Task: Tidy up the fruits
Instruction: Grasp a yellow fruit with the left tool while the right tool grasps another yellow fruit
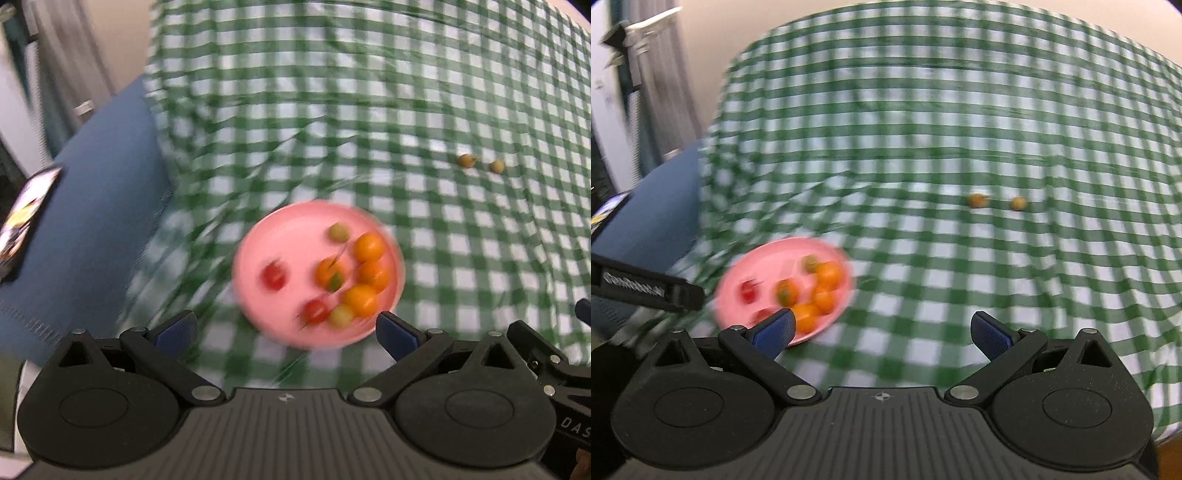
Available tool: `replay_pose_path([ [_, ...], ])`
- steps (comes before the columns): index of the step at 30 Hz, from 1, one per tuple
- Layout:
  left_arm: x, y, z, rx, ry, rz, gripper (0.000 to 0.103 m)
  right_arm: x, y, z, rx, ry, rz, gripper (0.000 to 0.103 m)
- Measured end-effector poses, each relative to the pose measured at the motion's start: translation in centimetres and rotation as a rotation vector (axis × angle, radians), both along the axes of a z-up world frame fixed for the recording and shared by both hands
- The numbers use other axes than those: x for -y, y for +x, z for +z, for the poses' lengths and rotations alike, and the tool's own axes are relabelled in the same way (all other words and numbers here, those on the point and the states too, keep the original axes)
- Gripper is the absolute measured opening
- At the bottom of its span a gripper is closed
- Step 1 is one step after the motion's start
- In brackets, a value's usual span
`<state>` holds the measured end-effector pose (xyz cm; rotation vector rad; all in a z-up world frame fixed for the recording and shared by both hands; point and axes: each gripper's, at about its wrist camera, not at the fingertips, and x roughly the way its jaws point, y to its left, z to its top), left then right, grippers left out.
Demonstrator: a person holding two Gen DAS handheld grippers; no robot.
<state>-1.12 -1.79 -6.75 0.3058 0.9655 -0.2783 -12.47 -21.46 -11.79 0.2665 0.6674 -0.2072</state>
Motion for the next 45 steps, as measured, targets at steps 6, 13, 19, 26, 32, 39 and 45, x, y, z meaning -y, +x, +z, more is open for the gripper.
replay_pose_path([
  [6, 10.1, 5.7, -1.0, 0.013, -0.045, -0.141, 0.103, 8.5, 3.8, -1.7, 0.021, -0.056, -0.120, 0.100],
  [13, 23.6, 13.2, -5.9, 0.040, -0.074, -0.340, 0.103, 18.0, 12.3, -6.8, 0.011, -0.138, -0.126, 0.100],
  [19, 31.5, 18.8, -12.4, -0.040, -0.052, -0.399, 0.103, 23.6, 19.1, -12.1, 0.001, -0.142, -0.104, 0.100],
  [26, 34.4, 21.9, -15.2, -0.060, -0.077, -0.394, 0.103, 25.0, 23.6, -15.7, 0.033, -0.155, -0.037, 0.089],
  [32, 34.3, 22.6, -15.3, -0.082, -0.127, -0.387, 0.032, 24.4, 24.0, -16.3, 0.049, -0.153, -0.038, 0.029],
  [39, 31.8, 20.1, -12.3, -0.056, -0.151, -0.370, 0.032, 23.9, 22.0, -13.6, 0.047, -0.118, -0.131, 0.029],
  [45, 27.2, 16.2, -7.3, -0.073, -0.132, -0.332, 0.032, 20.9, 16.7, -8.1, 0.075, -0.081, -0.148, 0.029],
])
